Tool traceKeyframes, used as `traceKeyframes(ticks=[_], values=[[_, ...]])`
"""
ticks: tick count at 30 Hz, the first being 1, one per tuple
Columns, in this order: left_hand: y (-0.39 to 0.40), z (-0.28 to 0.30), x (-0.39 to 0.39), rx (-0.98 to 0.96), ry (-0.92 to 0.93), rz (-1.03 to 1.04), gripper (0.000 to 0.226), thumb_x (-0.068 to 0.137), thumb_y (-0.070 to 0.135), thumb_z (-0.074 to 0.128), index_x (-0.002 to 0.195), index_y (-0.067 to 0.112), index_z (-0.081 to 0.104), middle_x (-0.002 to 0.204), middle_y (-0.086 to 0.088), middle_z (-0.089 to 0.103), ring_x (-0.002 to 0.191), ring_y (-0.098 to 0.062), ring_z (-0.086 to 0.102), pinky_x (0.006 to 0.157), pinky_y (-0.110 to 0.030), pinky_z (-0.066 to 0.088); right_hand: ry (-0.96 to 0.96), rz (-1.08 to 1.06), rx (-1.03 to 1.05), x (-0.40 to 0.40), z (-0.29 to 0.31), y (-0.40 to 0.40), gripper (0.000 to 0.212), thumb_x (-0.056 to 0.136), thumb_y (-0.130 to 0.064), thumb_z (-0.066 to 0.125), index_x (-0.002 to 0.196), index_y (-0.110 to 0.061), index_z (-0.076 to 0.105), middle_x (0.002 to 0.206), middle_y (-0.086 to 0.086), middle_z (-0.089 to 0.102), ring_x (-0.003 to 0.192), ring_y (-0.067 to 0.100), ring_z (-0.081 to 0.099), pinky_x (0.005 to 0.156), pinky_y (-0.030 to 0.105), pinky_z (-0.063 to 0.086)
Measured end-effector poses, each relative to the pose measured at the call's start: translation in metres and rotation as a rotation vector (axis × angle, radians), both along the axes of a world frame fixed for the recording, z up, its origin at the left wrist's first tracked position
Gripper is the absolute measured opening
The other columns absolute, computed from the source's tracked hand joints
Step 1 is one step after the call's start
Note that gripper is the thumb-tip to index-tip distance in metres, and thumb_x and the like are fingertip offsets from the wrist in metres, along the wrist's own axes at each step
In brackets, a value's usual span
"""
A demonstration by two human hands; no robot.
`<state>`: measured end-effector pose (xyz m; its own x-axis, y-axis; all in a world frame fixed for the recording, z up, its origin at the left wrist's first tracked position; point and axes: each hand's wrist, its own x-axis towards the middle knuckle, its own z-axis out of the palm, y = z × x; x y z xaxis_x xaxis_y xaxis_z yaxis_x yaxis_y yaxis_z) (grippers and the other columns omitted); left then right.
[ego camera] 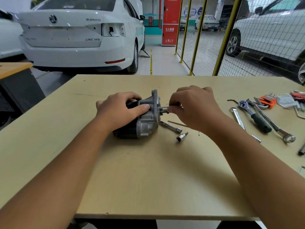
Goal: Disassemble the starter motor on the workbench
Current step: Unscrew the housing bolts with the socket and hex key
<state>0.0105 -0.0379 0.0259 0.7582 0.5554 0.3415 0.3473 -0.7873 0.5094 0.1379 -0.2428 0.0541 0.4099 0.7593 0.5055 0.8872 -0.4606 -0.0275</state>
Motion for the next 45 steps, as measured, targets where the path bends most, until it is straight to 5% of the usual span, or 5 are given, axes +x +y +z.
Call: traceKeyframes(ticks=[5, 11, 18, 23, 45], values=[[0.0000, 0.0003, 0.0001, 0.005, 0.008, 0.002, 0.059, 0.068, 0.086, 0.050, 0.112, 0.050, 0.067, 0.114, 0.023, 0.068, 0.114, -0.016, 0.058, 0.094, -0.044, 0.029, 0.176, 0.077, -0.004, -0.0008, 0.0038, -0.0003, 0.012, 0.093, -0.039, 0.067, 0.092, -0.026, 0.068, 0.084, -0.004, 0.063, 0.080, 0.021, 0.057, 0.070, 0.038, 0.052], [-0.0009, -0.0001, 0.0007, 0.001, -0.013, 0.007, 0.052, 0.074, 0.083, 0.046, 0.109, 0.051, 0.067, 0.110, 0.025, 0.069, 0.113, -0.014, 0.058, 0.091, -0.042, 0.025, 0.207, 0.137, -0.031, 0.0011, 0.0037, 0.0011, 0.018, 0.099, -0.023, 0.059, 0.098, -0.013, 0.074, 0.087, -0.001, 0.056, 0.083, 0.023, 0.056, 0.075, 0.037, 0.048], [0.0004, 0.0005, -0.0006, 0.008, 0.004, -0.003, 0.059, 0.068, 0.085, 0.051, 0.112, 0.050, 0.067, 0.111, 0.024, 0.067, 0.111, -0.014, 0.057, 0.092, -0.042, 0.027, 0.064, 0.044, -0.024, -0.0014, 0.0025, 0.0014, 0.009, 0.093, -0.037, 0.067, 0.090, -0.029, 0.066, 0.090, -0.013, 0.057, 0.085, 0.018, 0.054, 0.077, 0.037, 0.036], [0.0007, -0.0001, 0.0008, 0.007, -0.002, -0.001, 0.054, 0.074, 0.084, 0.044, 0.110, 0.051, 0.066, 0.111, 0.023, 0.068, 0.112, -0.015, 0.057, 0.091, -0.043, 0.026, 0.188, 0.085, -0.044, -0.0027, 0.0050, -0.0021, 0.009, 0.094, -0.037, 0.066, 0.095, -0.028, 0.068, 0.086, -0.006, 0.066, 0.080, 0.019, 0.058, 0.071, 0.040, 0.054], [0.0028, -0.0013, 0.0019, 0.001, -0.012, -0.002, 0.053, 0.072, 0.087, 0.042, 0.108, 0.054, 0.065, 0.111, 0.027, 0.068, 0.112, -0.011, 0.057, 0.091, -0.042, 0.025, 0.246, 0.116, 0.000, 0.0070, 0.0050, -0.0038, 0.011, 0.093, -0.029, 0.068, 0.092, -0.018, 0.068, 0.080, -0.004, 0.062, 0.073, 0.014, 0.053, 0.068, 0.037, 0.049]])
